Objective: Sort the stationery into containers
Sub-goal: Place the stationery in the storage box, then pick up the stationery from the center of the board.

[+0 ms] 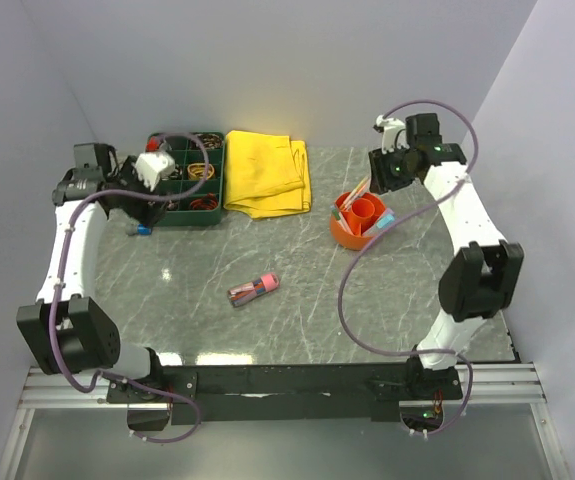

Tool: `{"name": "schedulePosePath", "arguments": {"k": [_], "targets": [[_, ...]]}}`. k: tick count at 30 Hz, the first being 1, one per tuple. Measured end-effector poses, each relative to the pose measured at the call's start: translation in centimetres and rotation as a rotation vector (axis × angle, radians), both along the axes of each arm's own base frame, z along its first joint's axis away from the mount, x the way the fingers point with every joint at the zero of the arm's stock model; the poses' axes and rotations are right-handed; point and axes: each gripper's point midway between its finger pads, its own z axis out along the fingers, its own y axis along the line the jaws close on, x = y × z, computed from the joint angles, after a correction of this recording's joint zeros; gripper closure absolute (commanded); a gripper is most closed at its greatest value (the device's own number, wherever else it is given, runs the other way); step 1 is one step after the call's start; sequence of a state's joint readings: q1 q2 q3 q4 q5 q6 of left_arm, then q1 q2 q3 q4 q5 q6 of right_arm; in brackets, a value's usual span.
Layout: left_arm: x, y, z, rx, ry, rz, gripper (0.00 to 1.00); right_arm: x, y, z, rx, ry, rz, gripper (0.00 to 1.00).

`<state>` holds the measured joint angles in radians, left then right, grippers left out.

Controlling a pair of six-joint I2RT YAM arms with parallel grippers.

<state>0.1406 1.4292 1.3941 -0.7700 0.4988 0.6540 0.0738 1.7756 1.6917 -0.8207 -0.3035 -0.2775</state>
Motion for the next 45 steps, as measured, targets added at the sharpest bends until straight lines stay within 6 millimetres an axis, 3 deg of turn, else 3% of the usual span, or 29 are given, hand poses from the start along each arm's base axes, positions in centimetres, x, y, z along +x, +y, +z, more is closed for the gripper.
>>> {"name": "schedulePosePath", "arguments": {"k": [5,9,13,16,21,26,35,41,45], "targets": [[-4.5,4.7,-5.4,0.294,0.114,-0.218,0.2,-2.0,1.1,4.4,0.062,-0.097,0.045,0.5],[-6.6,6.7,-9.3,0.428,0.193,-0.414,0.22,-2.8,1.6,4.1,0.086,-0.088,0.067,0.5],[-5.6,7.6,-11.2,0.48,0.198,-0.555,0.23,-3.8,2.0,2.4,0.086,-0.036,0.079,0.5],[-3.3,8.5,-12.1,0.503,0.189,-0.626,0.24,-4.3,2.3,1.9,0.081,-0.021,0.092,0.5],[0.3,10.1,-13.3,0.526,0.174,-0.689,0.25,-5.1,2.6,1.9,0.068,-0.023,0.111,0.5],[2.2,10.8,-14.7,0.518,0.19,-0.717,0.26,-5.4,2.4,2.2,0.049,-0.036,0.114,0.5],[4.1,12.4,-17.3,0.467,0.279,-0.679,0.27,-5.4,1.9,2.0,0.019,-0.035,0.109,0.5],[4.3,12.6,-18.2,0.444,0.304,-0.651,0.28,-5.5,1.8,1.7,0.013,-0.023,0.111,0.5],[4.4,12.4,-18.7,0.434,0.316,-0.641,0.38,-5.3,1.9,1.1,0.009,-0.006,0.113,0.5]]}}
